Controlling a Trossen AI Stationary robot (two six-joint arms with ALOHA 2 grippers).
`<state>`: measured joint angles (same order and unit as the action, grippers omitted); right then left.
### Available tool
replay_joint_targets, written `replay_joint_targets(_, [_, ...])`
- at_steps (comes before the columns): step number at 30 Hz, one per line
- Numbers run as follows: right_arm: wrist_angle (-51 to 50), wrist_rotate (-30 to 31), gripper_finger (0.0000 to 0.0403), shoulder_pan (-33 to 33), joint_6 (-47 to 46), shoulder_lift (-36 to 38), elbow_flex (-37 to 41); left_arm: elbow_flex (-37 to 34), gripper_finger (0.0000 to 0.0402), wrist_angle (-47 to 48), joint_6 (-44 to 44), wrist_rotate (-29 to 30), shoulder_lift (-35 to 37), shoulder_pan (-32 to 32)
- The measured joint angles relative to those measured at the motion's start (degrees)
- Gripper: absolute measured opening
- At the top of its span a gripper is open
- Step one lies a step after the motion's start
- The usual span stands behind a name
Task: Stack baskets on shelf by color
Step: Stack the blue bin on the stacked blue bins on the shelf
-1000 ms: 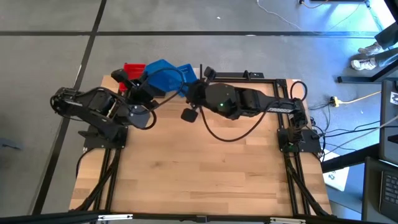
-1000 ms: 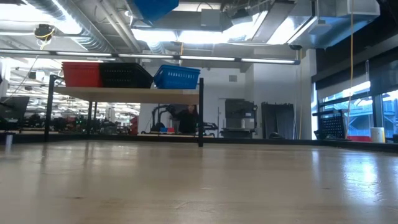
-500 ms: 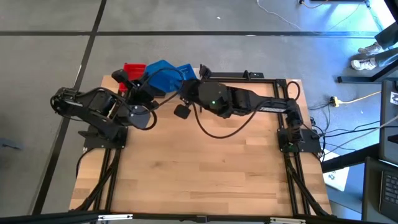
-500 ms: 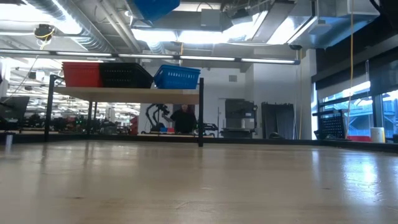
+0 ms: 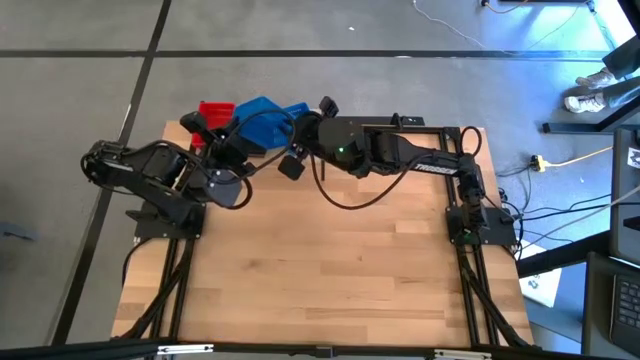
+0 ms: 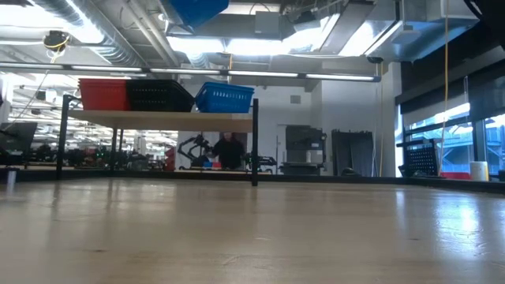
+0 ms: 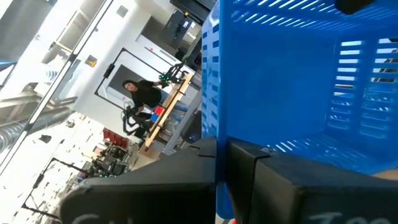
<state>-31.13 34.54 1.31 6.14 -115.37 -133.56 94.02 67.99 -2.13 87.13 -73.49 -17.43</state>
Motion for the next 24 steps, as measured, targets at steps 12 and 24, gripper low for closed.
replay_joint_targets(12, [-1.05,0.00,0.0084,-2.19,0.19,0.00,0.00,0.00,0.0000,-1.40,0.03,-2.06,0.01,-1.44])
replay_joint_targets(24, [-1.60,-0.28,0.0012,-2.61,0.55,-0.15,0.00,0.00,0.0000,-1.99,0.04,-3.13,0.02,-1.49])
